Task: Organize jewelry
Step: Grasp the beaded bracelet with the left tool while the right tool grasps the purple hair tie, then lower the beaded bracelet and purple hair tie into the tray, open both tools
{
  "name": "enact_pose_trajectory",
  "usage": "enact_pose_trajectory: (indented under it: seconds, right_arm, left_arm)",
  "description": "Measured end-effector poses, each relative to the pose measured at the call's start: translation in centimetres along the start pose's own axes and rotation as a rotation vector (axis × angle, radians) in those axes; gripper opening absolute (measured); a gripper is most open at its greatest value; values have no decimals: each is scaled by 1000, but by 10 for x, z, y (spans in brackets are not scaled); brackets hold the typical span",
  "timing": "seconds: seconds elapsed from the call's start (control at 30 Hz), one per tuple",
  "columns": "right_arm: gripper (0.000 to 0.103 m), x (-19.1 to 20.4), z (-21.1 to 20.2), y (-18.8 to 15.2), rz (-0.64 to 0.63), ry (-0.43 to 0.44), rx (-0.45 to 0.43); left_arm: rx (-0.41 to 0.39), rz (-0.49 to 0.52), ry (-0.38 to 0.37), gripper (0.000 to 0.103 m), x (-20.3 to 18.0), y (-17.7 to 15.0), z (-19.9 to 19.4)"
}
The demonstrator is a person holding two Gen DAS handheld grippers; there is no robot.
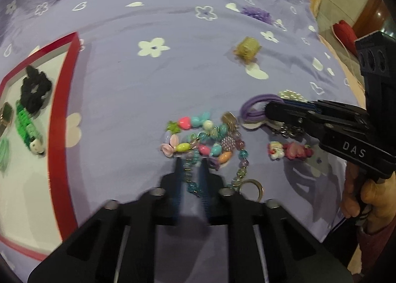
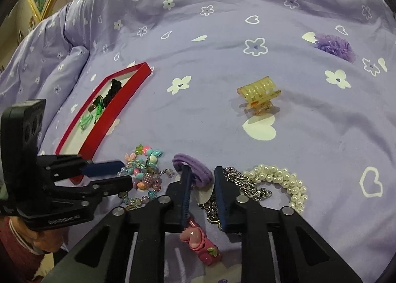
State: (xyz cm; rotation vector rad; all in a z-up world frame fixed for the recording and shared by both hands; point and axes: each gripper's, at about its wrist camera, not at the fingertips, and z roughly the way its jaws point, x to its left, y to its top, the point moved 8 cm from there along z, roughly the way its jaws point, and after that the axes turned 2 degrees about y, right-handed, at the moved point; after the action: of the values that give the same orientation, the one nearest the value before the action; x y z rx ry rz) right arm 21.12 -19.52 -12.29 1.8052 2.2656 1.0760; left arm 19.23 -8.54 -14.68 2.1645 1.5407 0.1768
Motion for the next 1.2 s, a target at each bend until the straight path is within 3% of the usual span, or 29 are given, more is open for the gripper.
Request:
enact_pose_trajectory:
  seconds: [0.3,0.63,1.2]
  right_arm:
    - [9,4,-21,5,49,36,-63]
    - [9,38,-34,16,36,85,-102]
    - [9,117,-14,27,-58,177,-82]
  left_arm:
    - [-63,-37,-17,7,4,1,-28]
    - [-177,-122,-22,7,26,7,-81]
    - [-300,-266,50,7,105,-6,-147]
